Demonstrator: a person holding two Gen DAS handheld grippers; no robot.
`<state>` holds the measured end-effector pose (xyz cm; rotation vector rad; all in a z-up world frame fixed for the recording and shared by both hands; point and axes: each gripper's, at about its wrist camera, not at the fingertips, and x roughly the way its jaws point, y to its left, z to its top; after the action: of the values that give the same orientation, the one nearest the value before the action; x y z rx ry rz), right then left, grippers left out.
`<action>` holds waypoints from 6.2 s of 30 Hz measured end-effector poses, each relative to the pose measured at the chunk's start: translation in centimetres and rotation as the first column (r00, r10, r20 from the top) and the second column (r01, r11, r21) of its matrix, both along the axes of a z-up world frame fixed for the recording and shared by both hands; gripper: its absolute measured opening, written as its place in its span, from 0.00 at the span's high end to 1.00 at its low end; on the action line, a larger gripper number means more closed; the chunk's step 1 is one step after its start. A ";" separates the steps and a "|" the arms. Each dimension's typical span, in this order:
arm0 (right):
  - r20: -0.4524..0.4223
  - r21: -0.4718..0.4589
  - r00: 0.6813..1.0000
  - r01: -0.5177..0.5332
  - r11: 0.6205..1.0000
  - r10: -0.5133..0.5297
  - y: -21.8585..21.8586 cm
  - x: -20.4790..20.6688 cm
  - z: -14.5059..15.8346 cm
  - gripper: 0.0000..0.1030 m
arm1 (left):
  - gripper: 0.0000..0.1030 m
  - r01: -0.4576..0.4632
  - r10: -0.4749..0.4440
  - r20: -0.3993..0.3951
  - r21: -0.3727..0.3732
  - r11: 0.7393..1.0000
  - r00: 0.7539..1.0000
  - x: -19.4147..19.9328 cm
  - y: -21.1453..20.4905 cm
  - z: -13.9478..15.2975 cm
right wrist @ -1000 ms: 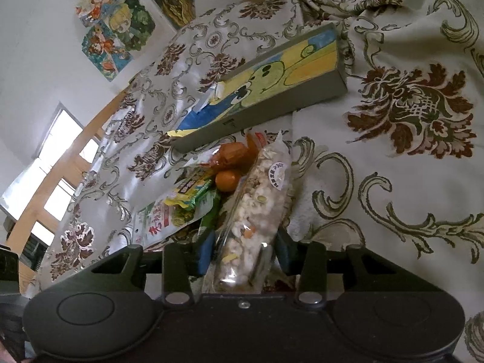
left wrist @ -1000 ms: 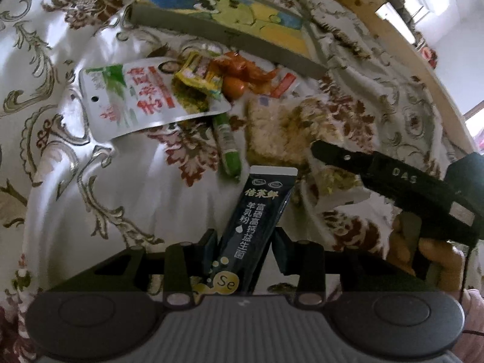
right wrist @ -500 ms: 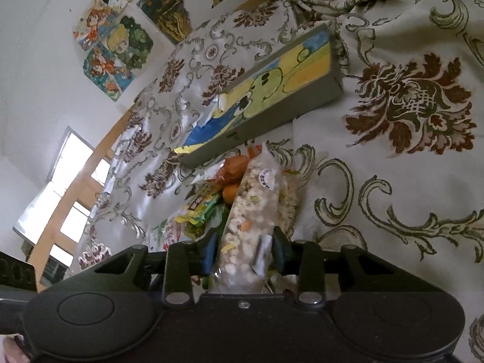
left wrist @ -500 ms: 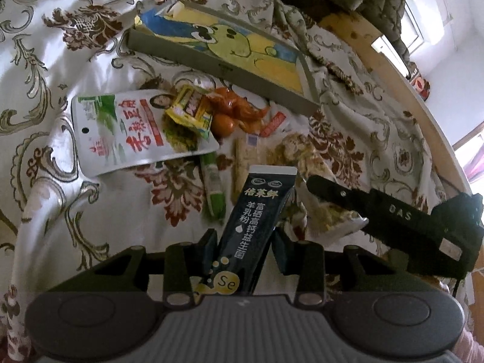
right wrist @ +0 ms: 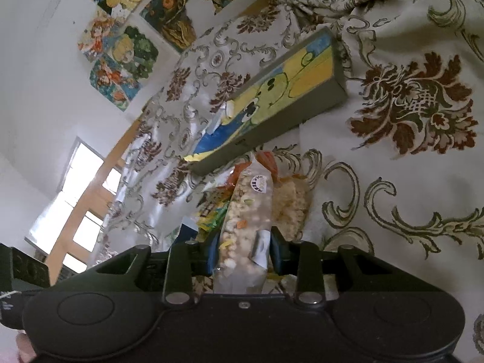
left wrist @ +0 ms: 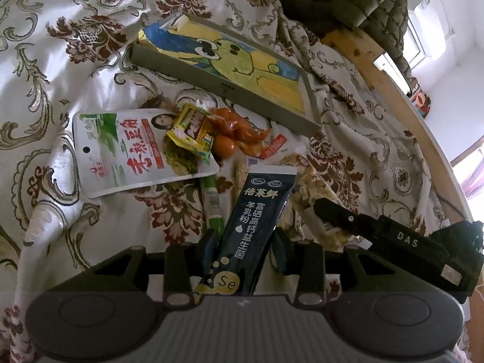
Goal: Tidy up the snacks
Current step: 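Lift and carry the packet with left tool while right tool carries the bag to the cartoon box, then lower and release the packet into the box with left gripper while right gripper releases the bag there, then withdraw both tools from the box back toward the remaining snacks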
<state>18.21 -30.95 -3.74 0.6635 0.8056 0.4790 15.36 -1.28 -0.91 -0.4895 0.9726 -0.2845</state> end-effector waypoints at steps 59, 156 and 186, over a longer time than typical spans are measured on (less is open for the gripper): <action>0.271 -0.283 0.958 0.173 0.943 -0.094 0.7 23.3 -2.1 0.65 | 0.57 -0.234 0.224 0.107 0.092 0.968 0.969 31.2 -8.3 -3.9; 0.309 -0.561 0.951 0.178 0.808 0.005 8.0 -9.7 1.6 0.01 | 0.00 -0.434 0.295 0.356 0.422 0.796 0.887 -9.5 0.9 0.7; 0.303 -0.526 0.952 0.204 0.826 -0.042 6.8 -7.1 1.7 0.01 | 0.00 -0.412 0.224 0.397 0.489 0.769 0.890 -8.0 -0.9 0.5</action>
<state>11.08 -24.20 -2.02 0.0975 0.5834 0.1905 7.34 -2.21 -0.37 -0.0495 0.5938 0.2410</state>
